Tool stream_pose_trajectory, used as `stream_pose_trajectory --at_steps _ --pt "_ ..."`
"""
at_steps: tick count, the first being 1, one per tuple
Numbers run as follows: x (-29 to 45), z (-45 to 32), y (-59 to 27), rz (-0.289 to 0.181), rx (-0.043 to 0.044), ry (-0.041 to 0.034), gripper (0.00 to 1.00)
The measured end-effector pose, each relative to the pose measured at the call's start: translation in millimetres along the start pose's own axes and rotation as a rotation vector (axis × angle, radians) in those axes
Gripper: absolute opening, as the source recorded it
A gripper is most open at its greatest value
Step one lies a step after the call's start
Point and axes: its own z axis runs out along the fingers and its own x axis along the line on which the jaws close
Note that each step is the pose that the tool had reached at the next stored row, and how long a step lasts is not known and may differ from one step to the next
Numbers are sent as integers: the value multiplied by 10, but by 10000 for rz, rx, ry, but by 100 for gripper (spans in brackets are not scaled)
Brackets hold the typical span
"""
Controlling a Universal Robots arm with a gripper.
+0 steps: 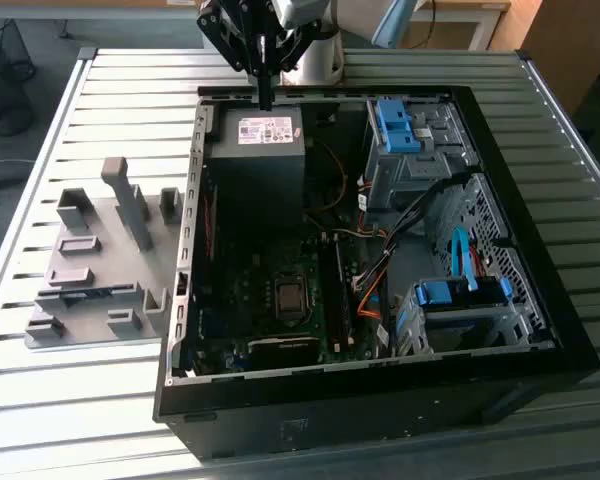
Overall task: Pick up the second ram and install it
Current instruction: 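Reach for the second ram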
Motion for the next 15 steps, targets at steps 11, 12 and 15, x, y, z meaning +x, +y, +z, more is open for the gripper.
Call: stream_pose_trajectory --at_steps 11,12,15 --pt "13 0 -1 0 0 0 10" --pt "15 0 -1 0 0 0 10" --pt "96 12 -8 0 0 1 10"
